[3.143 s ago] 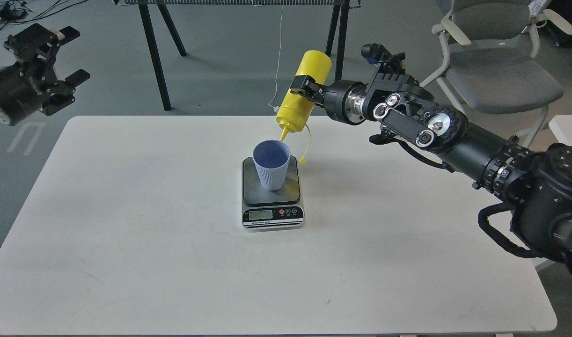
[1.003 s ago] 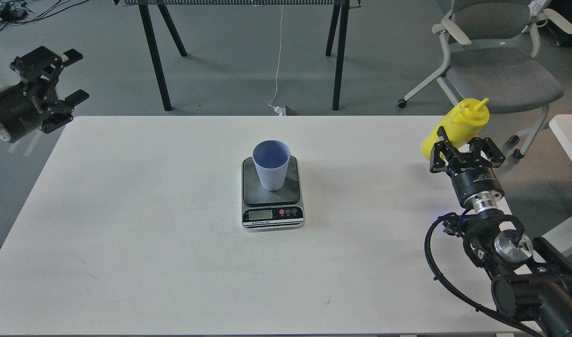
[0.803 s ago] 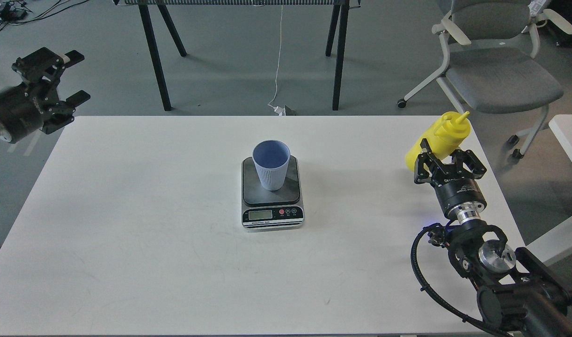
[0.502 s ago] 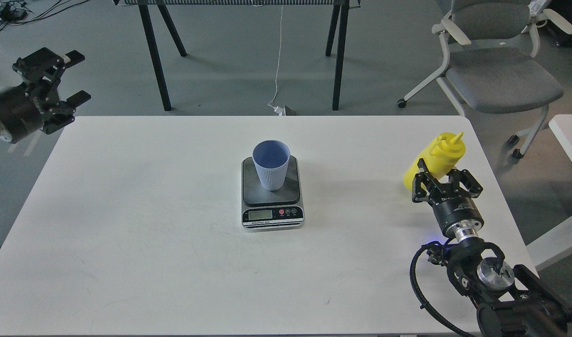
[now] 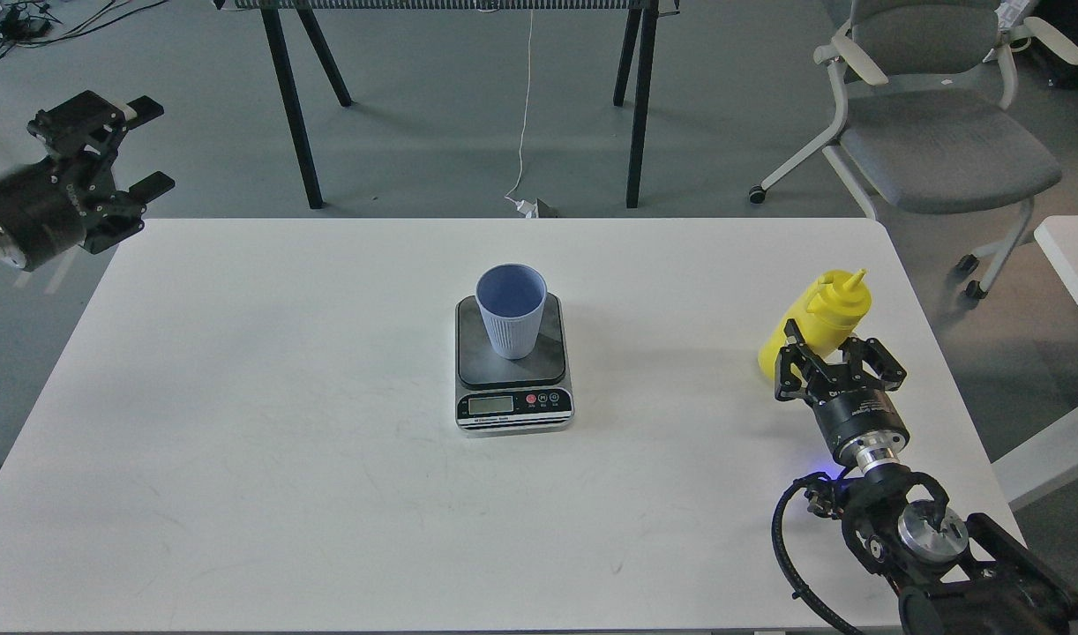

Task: Pour seasoning into cup on scale with both arms
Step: 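Lower the yellow bottle back onto the table with the right gripper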

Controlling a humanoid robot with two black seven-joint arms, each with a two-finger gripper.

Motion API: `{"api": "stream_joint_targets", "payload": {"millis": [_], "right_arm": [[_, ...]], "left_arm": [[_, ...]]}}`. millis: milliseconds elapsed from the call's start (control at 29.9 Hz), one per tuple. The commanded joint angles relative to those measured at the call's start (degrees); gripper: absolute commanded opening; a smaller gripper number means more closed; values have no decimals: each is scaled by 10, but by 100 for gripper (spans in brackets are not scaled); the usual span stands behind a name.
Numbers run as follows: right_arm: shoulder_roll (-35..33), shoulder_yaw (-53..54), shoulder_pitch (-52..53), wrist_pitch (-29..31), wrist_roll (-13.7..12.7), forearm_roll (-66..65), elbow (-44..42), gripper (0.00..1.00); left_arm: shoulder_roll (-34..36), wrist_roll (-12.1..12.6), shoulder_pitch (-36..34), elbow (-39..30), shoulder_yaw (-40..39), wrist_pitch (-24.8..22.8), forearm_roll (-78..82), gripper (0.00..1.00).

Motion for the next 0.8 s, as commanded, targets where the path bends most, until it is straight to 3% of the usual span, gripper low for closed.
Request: {"api": "stream_joint_targets", "payload": {"millis": [0, 167, 268, 502, 669, 769], "right_arm": [[0, -5, 0, 0, 3, 0, 0, 22], [0, -7, 1, 0, 3, 0, 1, 34], [0, -7, 1, 0, 2, -1, 1, 48], [0, -14, 0, 0, 3, -9, 7, 71], [0, -14, 0, 0, 2, -9, 8, 94], [-1, -14, 0, 0, 2, -10, 9, 98]], "left_arm": [[1, 0, 0, -1, 0, 0, 0, 100], [1, 0, 0, -1, 0, 0, 0, 100], [1, 0, 1, -1, 0, 0, 0, 100], [1, 0, 0, -1, 0, 0, 0, 100], [4, 0, 0, -1, 0, 0, 0, 100], [4, 0, 0, -1, 0, 0, 0, 100]]}}
